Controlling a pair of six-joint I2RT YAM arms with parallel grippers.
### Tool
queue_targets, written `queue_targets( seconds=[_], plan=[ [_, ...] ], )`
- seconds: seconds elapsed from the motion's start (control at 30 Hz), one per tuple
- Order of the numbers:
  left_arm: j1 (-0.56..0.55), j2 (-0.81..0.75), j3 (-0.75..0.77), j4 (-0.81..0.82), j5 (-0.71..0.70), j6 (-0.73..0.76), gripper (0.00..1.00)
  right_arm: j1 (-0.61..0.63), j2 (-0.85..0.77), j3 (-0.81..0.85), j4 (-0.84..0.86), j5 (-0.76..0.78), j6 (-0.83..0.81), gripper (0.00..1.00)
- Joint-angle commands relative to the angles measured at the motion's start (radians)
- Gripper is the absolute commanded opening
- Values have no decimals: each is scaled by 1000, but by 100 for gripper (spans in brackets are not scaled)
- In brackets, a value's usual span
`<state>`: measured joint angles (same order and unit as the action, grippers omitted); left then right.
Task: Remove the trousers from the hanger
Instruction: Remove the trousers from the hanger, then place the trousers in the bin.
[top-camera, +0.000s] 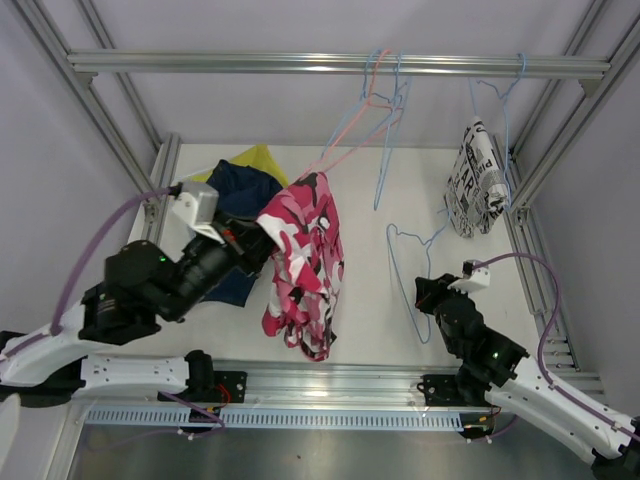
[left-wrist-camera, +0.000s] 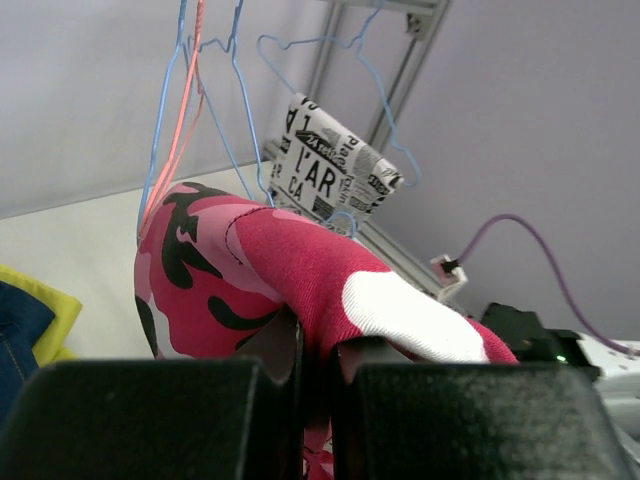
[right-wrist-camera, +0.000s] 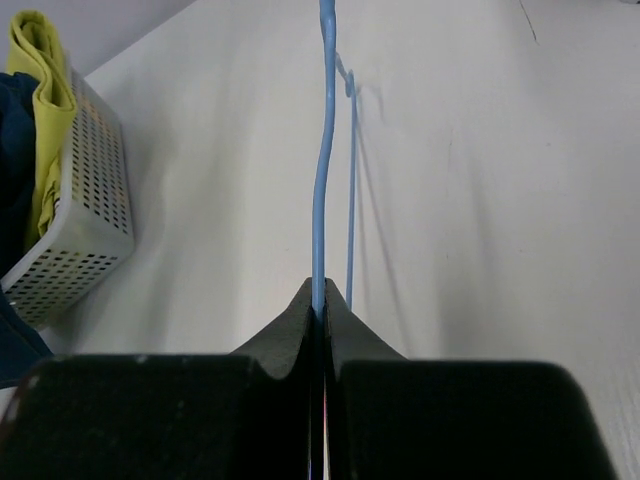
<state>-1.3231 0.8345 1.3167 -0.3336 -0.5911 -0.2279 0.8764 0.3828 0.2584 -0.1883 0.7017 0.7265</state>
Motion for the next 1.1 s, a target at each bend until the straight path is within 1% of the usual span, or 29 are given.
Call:
queue_targets(
  seconds=[0.0, 0.37, 0.47, 0.53, 0.6, 0.63, 0.7, 0.73, 0.8, 0.83, 0.87, 0.9, 0.93, 0.97, 1.0, 1.03, 1.07],
  plan=[
    [-4, -103, 62, 41, 71, -51, 1, -19, 7, -15, 55, 2, 25, 0],
    [-4, -363, -22, -19, -29, -2, 1, -54, 50, -48, 102, -33, 27, 0],
    [-4, -409, -45, -27, -107, 10, 1, -66, 59, -54, 130, -47, 28, 0],
    [-4, -419, -60, -25, -229, 19, 1, -73, 71, -56, 139, -57, 28, 0],
    [-4, -414, -92, 19, -343, 44, 1, -77, 88, -56, 154, -61, 27, 0],
    [-4, -407, -102, 48, -457, 105, 1, -80, 91, -57, 159, -70, 27, 0],
    [-2, -371, -141, 189, -551, 191, 1, -82, 102, -57, 168, -73, 25, 0],
    [-1, -362, -157, 265, -597, 310, 1, -83, 108, -59, 170, -71, 22, 0],
    [39, -342, -207, 455, -610, 384, 1, -86, 113, -67, 178, -76, 21, 0],
    [68, -333, -221, 455, -610, 353, 0, -93, 114, -70, 178, -82, 21, 0],
    [140, -322, -217, 427, -605, 307, 0, -94, 114, -73, 176, -87, 25, 0],
    [183, -296, -209, 306, -587, 245, 1, -97, 114, -76, 178, -91, 28, 0],
    [224, -279, -177, 241, -561, 111, 0, -99, 110, -79, 176, -99, 28, 0],
    [311, -261, -162, 190, -508, 60, 0, -100, 108, -80, 178, -102, 30, 0],
    [353, -211, -152, 120, -486, -11, 1, -100, 105, -82, 176, -106, 28, 0],
    [390, -183, -128, 102, -463, -36, 0, -102, 102, -82, 176, -107, 25, 0],
    [465, -157, -120, 78, -407, -63, 1, -103, 96, -82, 176, -110, 21, 0]
  ],
)
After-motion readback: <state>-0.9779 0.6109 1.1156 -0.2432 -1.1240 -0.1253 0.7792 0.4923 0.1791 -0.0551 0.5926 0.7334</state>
